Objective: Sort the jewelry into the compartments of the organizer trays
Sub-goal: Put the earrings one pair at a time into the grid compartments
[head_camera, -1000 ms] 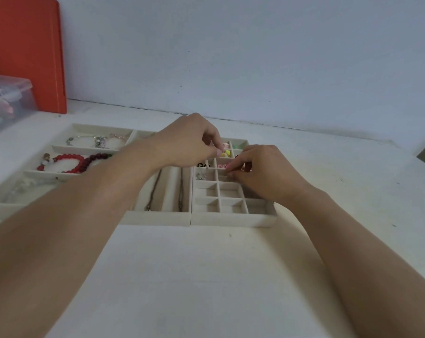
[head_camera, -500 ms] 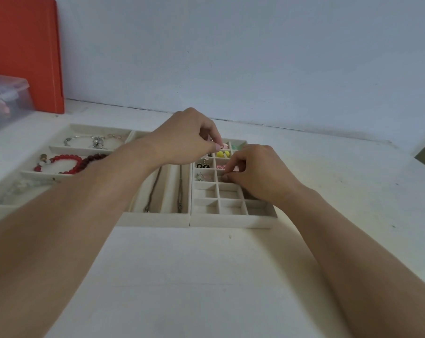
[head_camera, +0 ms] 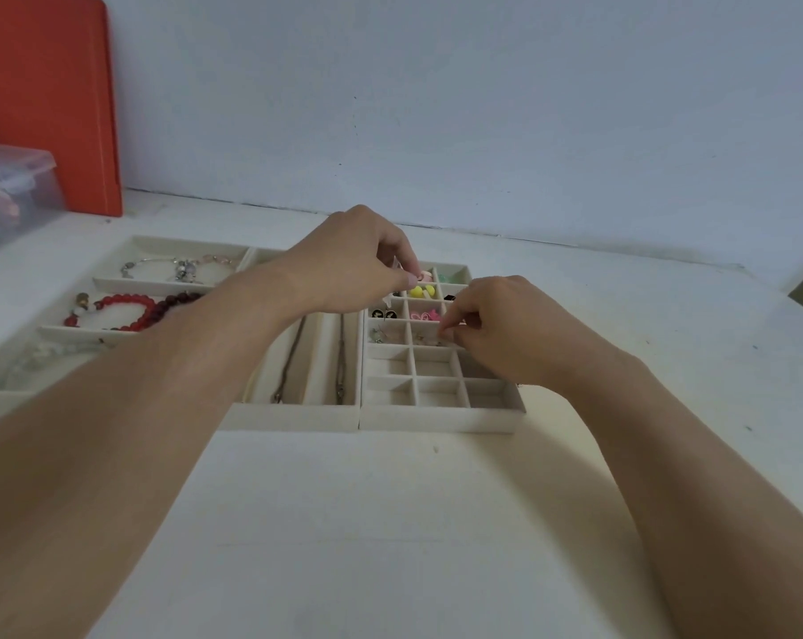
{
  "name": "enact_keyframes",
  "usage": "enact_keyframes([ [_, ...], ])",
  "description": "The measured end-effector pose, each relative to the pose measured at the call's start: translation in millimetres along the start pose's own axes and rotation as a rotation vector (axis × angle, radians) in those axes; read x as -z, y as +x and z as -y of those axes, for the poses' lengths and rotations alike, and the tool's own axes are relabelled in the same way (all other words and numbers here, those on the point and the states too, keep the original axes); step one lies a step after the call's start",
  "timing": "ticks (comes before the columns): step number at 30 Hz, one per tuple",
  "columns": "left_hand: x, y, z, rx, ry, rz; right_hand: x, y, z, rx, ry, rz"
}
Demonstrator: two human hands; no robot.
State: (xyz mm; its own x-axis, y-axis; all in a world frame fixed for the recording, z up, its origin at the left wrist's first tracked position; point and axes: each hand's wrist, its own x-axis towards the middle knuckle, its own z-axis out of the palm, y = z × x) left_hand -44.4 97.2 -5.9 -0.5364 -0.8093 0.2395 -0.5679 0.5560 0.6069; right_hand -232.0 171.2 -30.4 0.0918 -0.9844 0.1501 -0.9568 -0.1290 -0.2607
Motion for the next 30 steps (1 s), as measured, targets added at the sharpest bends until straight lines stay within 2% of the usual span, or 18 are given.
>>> enact_keyframes([
  [4, -1, 0, 1, -0.001, 0.005, -0.002, -3, 0, 5, -0.01, -0.091, 0.076],
  [9, -1, 1, 2, 0.001, 0.012, -0.007, -3, -3, 14, 0.022, -0.024, 0.111],
  [13, -1, 1, 2, 0.001, 0.01, -0.009, 6, -6, 12, -0.028, 0.04, 0.09],
  [20, -1, 1, 2, 0.001, 0.011, -0.002, 5, -6, 17, -0.051, 0.008, 0.163],
  [26, -2, 1, 2, -0.002, 0.006, 0.002, 3, -8, 20, -0.009, -0.02, 0.145],
  [30, -2, 1, 2, 0.005, 0.006, 0.007, 11, -9, 13, -0.037, 0.103, 0.041],
])
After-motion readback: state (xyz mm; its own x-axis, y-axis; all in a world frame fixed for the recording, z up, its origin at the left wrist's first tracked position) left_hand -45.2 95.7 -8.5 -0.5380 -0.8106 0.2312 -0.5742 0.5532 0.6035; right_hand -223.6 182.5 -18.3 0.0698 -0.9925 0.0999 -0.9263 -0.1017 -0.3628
